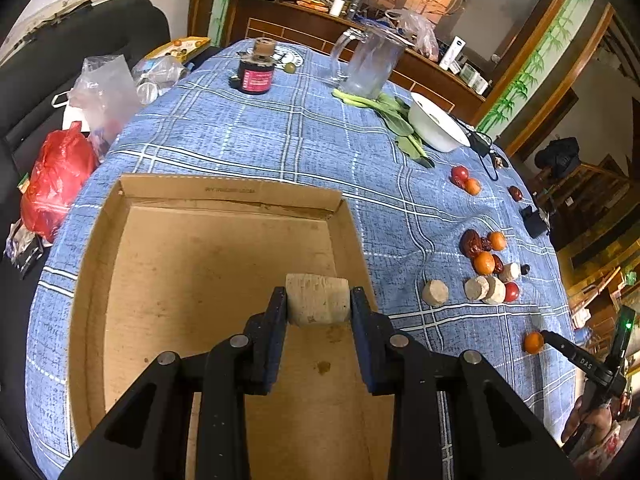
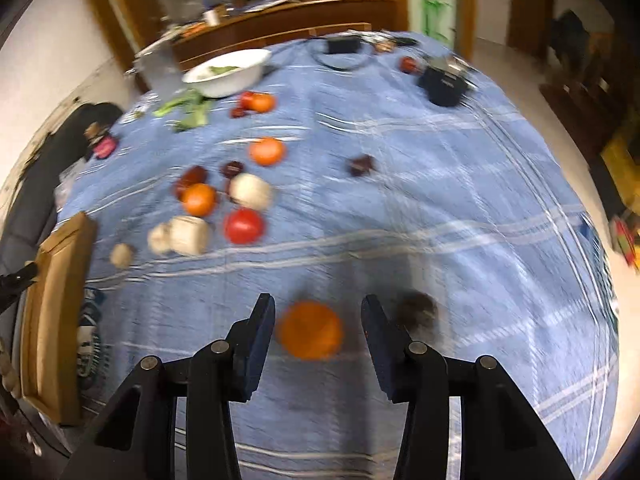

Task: Organize fruits
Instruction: 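Carry the beige cube into the cardboard box while the right tool carries the orange there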

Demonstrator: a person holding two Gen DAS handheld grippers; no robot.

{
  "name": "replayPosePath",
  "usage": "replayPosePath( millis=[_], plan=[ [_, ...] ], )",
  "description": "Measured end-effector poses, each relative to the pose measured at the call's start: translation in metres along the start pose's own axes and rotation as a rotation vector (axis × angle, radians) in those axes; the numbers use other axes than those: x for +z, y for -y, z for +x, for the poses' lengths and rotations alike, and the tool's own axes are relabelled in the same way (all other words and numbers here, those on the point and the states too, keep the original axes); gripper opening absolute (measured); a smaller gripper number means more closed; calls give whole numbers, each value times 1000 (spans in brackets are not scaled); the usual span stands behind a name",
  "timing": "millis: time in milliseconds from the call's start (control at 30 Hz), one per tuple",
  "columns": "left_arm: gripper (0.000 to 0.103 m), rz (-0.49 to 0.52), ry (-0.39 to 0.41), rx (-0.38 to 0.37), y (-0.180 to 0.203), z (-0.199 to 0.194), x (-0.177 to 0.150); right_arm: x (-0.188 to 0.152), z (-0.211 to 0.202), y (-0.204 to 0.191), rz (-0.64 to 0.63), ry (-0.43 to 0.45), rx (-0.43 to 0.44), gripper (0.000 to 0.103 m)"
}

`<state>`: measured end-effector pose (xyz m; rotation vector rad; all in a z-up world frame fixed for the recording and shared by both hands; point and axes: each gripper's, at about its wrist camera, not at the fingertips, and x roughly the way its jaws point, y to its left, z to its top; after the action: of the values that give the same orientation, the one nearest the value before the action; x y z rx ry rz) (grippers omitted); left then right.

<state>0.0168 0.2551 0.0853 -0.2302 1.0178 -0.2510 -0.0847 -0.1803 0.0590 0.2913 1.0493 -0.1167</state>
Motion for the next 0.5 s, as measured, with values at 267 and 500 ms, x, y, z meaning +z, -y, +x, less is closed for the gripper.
replayPosePath(
  millis=[267, 500],
  plan=[
    [30, 41, -34, -25, 24, 13, -4, -9, -1, 8, -25, 15, -20, 48],
    [30, 67, -46, -25, 39, 13, -13, 0, 12, -26, -121, 43, 11, 52]
  ],
)
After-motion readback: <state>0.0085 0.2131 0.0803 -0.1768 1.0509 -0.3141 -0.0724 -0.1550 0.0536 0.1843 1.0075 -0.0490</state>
